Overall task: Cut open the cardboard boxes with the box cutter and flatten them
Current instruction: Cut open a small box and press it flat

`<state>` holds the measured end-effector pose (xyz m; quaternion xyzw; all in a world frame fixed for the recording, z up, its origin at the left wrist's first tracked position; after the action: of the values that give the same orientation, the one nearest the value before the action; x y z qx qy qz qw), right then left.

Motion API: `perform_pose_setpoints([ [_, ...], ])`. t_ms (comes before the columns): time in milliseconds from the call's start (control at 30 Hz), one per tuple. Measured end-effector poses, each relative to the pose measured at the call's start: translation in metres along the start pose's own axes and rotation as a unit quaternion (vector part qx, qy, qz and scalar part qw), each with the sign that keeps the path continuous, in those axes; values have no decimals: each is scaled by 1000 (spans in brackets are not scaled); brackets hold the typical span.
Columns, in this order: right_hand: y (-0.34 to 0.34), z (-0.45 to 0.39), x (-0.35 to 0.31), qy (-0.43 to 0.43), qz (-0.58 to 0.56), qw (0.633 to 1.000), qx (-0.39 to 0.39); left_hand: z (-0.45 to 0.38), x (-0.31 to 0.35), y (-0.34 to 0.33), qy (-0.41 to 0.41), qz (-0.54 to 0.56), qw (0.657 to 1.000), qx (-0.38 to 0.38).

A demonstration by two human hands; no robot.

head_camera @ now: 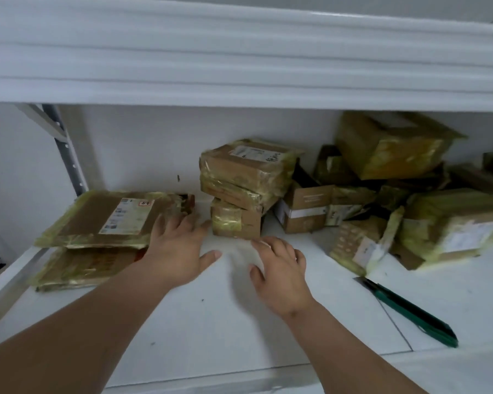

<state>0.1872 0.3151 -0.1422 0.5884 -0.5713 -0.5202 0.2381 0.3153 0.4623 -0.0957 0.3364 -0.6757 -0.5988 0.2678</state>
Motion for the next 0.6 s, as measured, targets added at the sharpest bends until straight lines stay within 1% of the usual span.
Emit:
perform_pose_setpoints([
  [167,44,35,73,-54,6,998,33,-11,84,-9,-11,53,998,-21],
  [333,87,71,157,-122,17,992,27,-16,174,-22,-3,111,991,-76],
  [467,104,83,208,-166,-18,986,-2,-21,226,-26,20,155,984,-89],
  [600,105,84,237,-168,-57,984,-32,-24,257,-29,36,185,979,-78],
])
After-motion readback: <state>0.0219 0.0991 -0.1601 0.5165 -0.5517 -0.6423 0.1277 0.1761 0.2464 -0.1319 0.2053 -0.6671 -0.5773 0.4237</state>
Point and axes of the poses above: each hand's wrist, its own z-axis away from the middle knuckle, its own y-axis out of the back of the hand, x = y × z, the point moved 4 cm from there along -z, towards the middle knuckle, and after that the axes turned 4 degrees about y, right-handed, at the moved point
